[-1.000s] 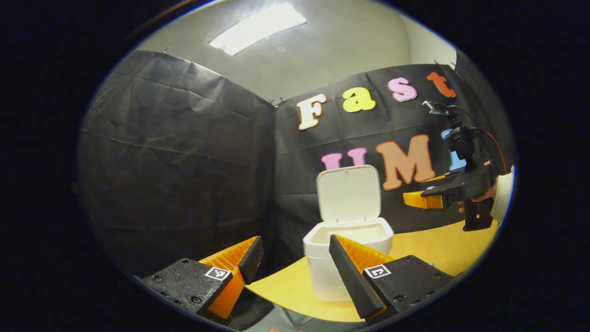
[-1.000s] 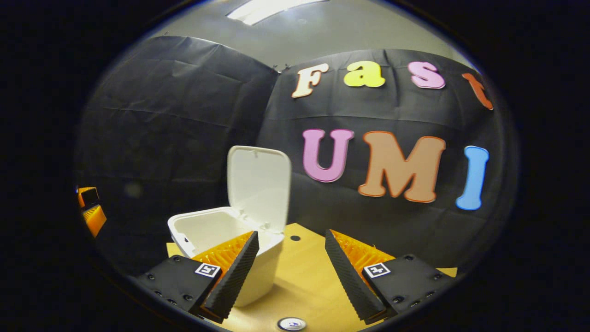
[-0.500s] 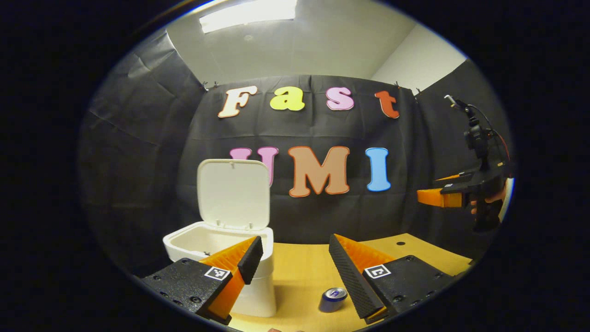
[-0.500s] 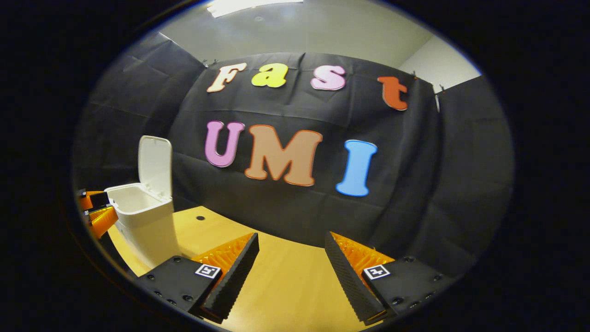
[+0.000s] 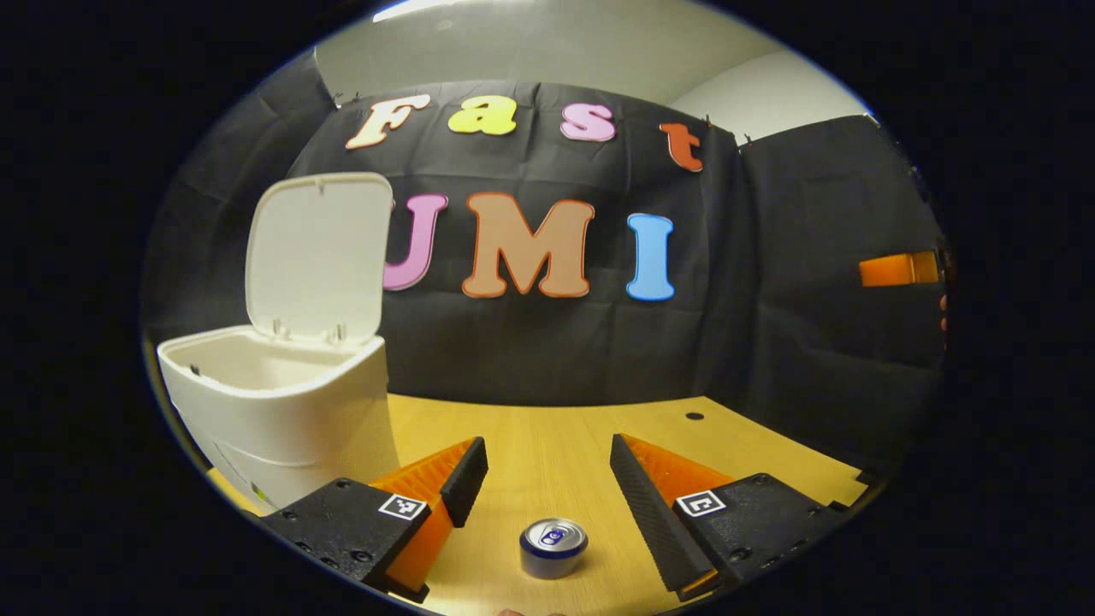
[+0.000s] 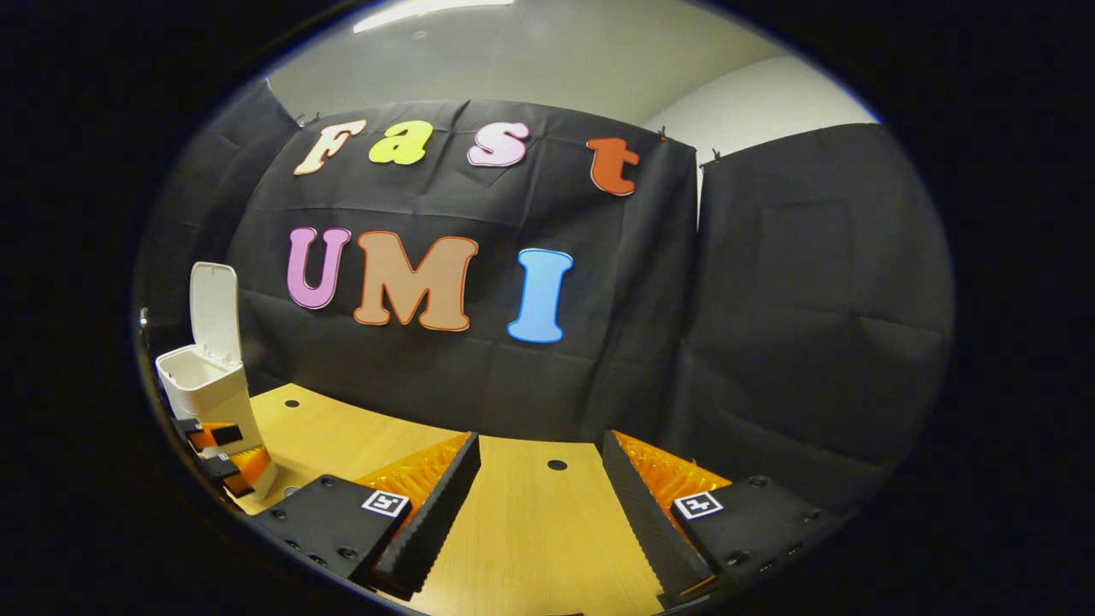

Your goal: Press the lid of the desktop garbage bin to open it, pick up the crumpled paper on the desktop and throw it into the bin, then pick up the pop can on the desktop and drop it into the bin, and finally close the garbage bin lid.

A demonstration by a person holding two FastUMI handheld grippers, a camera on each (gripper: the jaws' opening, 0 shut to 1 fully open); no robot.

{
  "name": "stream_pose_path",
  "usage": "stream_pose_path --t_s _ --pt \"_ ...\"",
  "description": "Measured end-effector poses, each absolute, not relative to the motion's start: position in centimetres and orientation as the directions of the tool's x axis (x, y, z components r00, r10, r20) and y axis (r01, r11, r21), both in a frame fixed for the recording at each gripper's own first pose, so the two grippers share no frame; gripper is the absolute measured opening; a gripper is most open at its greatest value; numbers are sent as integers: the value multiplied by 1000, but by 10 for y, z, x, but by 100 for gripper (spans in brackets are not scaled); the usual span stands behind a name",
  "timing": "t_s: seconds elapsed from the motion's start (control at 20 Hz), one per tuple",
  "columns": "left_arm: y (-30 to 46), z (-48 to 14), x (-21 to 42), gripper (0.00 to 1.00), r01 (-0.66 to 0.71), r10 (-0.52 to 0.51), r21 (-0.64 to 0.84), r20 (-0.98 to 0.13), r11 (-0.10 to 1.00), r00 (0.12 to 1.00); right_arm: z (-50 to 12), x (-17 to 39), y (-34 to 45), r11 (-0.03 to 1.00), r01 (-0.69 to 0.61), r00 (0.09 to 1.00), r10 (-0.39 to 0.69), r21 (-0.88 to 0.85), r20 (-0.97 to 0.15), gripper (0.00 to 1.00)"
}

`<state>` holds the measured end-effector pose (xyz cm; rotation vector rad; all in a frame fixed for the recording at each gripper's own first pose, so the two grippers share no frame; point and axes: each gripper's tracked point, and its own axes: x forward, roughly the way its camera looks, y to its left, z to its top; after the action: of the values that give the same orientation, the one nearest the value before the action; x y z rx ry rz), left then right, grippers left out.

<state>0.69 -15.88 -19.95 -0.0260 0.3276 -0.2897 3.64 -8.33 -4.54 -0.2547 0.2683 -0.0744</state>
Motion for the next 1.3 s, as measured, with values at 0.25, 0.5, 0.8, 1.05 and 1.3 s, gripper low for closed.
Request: stream_pose_path --t_s 0.25,0.5,0.8,1.05,1.3 --pt "-154 -257 8 90 258 -265 -73 -408 963 874 -53 27 -89 960 94 954 -162 -263 -253 96" --pt "-166 -295 4 90 292 -287 -63 -466 954 837 -54 25 -87 967 132 951 -186 -220 -246 96" --pt "-171 -334 -1 90 284 -272 -62 -537 957 799 -58 11 -101 953 180 936 -242 -243 -256 96" --pt "-163 -364 -9 90 265 -225 -22 -596 964 771 -58 5 -103 948 187 930 -255 -256 -265 96" --pt "-158 -371 -10 80 244 -207 -25 -621 969 756 -57 6 -97 943 177 932 -253 -281 -262 96"
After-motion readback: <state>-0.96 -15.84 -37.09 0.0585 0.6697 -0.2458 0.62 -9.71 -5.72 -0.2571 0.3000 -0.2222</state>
